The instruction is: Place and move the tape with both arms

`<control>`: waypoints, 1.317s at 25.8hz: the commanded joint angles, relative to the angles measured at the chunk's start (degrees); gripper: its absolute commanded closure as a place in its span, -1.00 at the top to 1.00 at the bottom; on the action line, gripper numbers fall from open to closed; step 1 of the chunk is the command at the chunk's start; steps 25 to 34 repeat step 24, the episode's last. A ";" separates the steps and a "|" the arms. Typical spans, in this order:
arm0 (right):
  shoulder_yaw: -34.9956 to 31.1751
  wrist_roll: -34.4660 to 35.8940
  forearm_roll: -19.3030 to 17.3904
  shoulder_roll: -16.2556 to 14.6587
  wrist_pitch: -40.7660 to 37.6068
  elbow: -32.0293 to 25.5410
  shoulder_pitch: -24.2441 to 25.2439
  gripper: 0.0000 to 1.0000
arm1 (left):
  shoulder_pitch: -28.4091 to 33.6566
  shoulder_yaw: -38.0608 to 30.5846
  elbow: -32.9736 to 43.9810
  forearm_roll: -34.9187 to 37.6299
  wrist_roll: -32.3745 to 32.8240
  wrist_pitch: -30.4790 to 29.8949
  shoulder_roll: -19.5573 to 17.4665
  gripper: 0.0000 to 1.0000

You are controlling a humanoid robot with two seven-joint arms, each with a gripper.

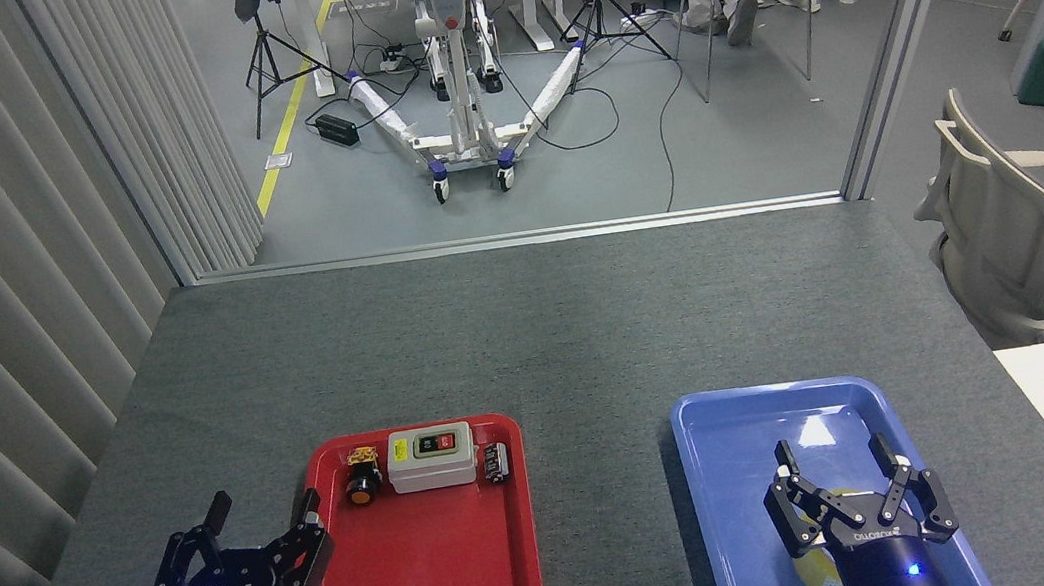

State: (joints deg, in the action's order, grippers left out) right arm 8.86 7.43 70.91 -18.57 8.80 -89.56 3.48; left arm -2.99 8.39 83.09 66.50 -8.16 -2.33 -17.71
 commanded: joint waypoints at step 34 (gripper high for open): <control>0.10 -0.05 -0.33 0.03 -0.36 -0.79 1.62 0.99 | -0.70 -1.54 -2.67 7.85 -2.38 -0.30 2.77 1.00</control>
